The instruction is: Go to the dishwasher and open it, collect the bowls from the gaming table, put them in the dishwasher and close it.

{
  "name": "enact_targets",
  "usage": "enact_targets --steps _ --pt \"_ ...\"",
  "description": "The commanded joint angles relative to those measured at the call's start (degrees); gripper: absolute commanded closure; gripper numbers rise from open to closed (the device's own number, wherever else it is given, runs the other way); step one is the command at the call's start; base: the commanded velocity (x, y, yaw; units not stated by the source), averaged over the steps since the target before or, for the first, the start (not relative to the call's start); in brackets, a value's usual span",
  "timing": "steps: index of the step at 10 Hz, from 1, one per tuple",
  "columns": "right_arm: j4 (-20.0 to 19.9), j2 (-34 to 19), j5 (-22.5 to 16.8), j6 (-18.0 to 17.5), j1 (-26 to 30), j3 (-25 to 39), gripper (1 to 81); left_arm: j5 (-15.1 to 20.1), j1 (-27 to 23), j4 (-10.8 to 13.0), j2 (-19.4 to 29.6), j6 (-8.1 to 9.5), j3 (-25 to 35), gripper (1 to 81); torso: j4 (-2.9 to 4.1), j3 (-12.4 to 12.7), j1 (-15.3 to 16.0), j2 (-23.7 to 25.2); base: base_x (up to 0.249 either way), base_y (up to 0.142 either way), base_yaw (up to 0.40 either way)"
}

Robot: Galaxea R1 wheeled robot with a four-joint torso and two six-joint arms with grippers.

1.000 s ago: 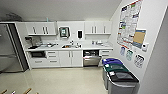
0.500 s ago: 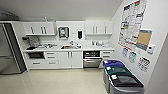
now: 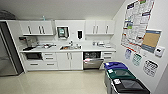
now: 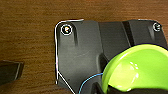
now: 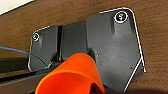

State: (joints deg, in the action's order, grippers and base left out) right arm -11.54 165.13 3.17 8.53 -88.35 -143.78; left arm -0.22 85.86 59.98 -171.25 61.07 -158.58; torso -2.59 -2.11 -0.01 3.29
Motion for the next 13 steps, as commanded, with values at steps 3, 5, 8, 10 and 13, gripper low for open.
enact_targets --steps 3,5,8,10,13 --pt "0.6 -0.6 -3.3 0.1 3.2 -0.4 81.1 2.3 -3.0 0.1 0.5 -0.34 -0.2 81.1 0.0 0.0 0.0 0.0 0.225 0.0 0.0" --pt "0.6 -0.7 -3.3 0.1 3.2 -0.5 81.1 2.3 -3.0 -0.2 0.6 -0.34 -0.2 81.1 0.0 0.0 0.0 0.0 0.218 0.0 0.0" --pt "0.6 -0.5 -3.3 0.1 3.5 -0.5 81.1 2.3 -3.0 0.0 0.5 -0.34 -0.2 81.1 -0.02 0.0 0.0 0.0 0.215 0.0 0.0" --pt "0.6 -0.5 -3.3 0.1 3.6 -0.5 81.1 2.3 -3.0 0.1 0.5 -0.34 -0.2 81.1 0.0 0.0 0.0 0.0 0.215 0.0 0.0" --pt "0.6 -0.5 -3.3 0.1 3.7 -0.5 81.1 2.3 -3.0 0.1 0.4 -0.34 -0.2 81.1 -0.02 0.0 0.0 0.0 0.215 0.0 0.0"
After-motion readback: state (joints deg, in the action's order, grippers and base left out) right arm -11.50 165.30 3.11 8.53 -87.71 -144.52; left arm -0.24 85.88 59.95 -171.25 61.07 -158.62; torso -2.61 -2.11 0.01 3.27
